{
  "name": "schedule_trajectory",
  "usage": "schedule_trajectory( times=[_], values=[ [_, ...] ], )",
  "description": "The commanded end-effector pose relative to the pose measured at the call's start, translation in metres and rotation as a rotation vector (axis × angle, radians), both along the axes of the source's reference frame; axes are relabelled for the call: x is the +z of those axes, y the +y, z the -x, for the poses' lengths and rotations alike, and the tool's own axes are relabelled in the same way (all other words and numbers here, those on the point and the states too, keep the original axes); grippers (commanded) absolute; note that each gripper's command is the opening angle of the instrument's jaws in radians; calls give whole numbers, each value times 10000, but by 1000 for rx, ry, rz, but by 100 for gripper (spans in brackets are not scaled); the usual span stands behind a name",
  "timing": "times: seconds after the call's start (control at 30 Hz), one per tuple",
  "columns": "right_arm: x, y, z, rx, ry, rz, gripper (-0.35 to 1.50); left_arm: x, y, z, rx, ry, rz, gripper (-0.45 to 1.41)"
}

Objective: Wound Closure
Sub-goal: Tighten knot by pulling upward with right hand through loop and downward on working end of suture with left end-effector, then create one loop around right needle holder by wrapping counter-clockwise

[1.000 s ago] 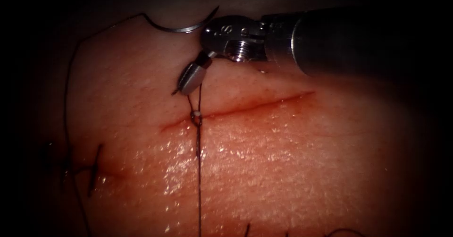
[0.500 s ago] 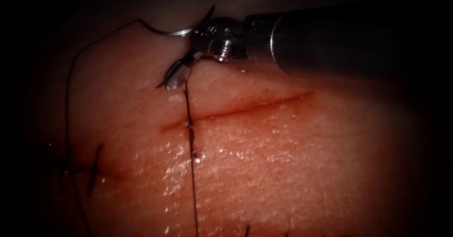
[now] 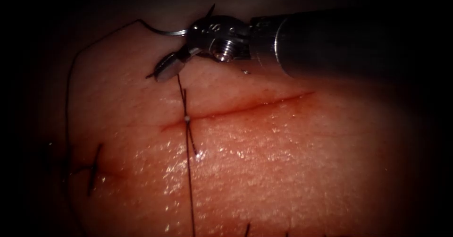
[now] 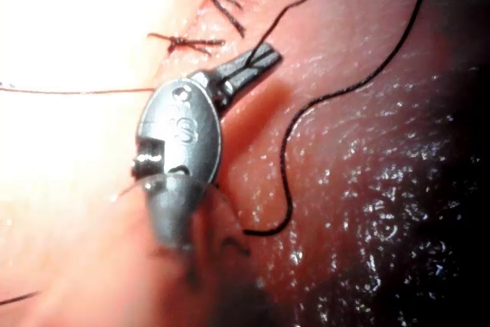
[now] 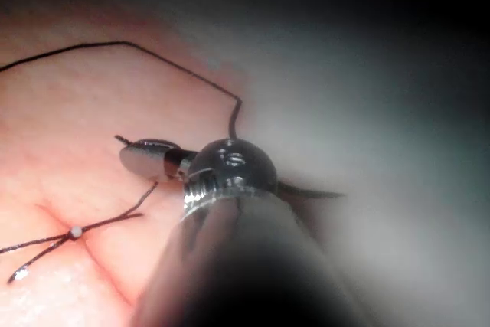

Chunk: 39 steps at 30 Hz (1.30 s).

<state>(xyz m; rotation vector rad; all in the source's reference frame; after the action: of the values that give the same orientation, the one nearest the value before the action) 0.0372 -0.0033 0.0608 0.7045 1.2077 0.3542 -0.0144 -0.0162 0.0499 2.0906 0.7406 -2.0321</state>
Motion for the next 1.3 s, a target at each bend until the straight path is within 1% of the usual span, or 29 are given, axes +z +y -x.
schedule_trajectory(
  times=[0.03, 0.1, 0.13, 0.17, 0.2, 0.3, 0.37, 0.4, 0.47, 0.53, 0.6, 0.63, 0.67, 0.7, 0.73, 0.77, 0.8, 0.9, 0.97, 1.0, 1.03, 1.07, 1.1, 1.23, 1.3],
  values=[
    [-8, 3, 2, 12, 27, 38, 101, -1, 5, 3, -5, 3, 21, -45],
    [-19, 7, 10, 41, 57, 75, 120, -11, 14, 0, -22, 6, 52, -45],
    [-32, 14, 22, 78, 84, 101, 130, -22, 26, -4, -43, 8, 84, -45],
    [-38, 18, 28, 92, 92, 110, 133, -26, 31, -6, -51, 11, 95, -45],
    [-50, 29, 43, 126, 105, 109, 138, -35, 42, -9, -69, 16, 127, -45],
    [-67, 44, 62, 151, 107, 129, 143, -44, 57, -15, -82, 12, 162, -45],
    [-78, 48, 76, 174, 95, 151, 140, -49, 70, -21, -91, 9, 190, -45],
    [-85, 45, 83, 176, 82, 155, 130, -51, 77, -24, -96, 10, 198, -45],
    [-90, 46, 89, 180, 81, 169, 126, -55, 84, -28, -100, 7, 216, -45],
    [-93, 45, 94, 198, 101, 186, 126, -59, 91, -32, -106, 10, 230, -45],
    [-95, 38, 93, 211, 114, 191, 126, -62, 96, -34, -110, 7, 250, -45],
    [-95, 31, 91, 212, 112, 202, 126, -65, 100, -35, -112, 6, 262, -45],
    [-95, 24, 88, 210, 112, 208, 123, -67, 103, -36, -113, 2, 275, -45],
    [-94, 17, 85, 205, 118, 213, 116, -69, 106, -36, -115, -2, 288, -45],
    [-92, 7, 80, 192, 135, 218, 100, -70, 110, -37, -113, -3, 296, -45],
    [-90, -1, 75, 186, 141, 230, 93, -72, 115, -37, -115, -7, 306, -45],
    [-88, -8, 70, 185, 143, 225, 88, -74, 119, -38, -116, -13, 319, -45],
    [-78, -29, 51, 175, 152, 234, 83, -78, 131, -40, -119, -24, 344, -45],
    [-70, -43, 38, 165, 163, 232, 59, -80, 138, -42, -121, -32, 364, -45],
    [-66, -49, 33, 157, 172, 219, 20, -80, 141, -43, -121, -36, 378, -45],
    [-64, -54, 27, 153, 177, 213, -3, -80, 144, -44, -122, -39, 386, -45],
    [-60, -60, 20, 146, 184, 214, -25, -80, 147, -45, -123, -41, 394, -45],
    [-57, -64, 14, 142, 188, 213, -35, -80, 151, -46, -123, -45, 401, -45],
    [-49, -78, -8, 112, 224, 183, -35, -77, 162, -51, -124, -56, 418, -45],
    [-46, -83, -24, 95, 247, 185, -35, -72, 169, -55, -118, -60, 424, -45]
  ],
)
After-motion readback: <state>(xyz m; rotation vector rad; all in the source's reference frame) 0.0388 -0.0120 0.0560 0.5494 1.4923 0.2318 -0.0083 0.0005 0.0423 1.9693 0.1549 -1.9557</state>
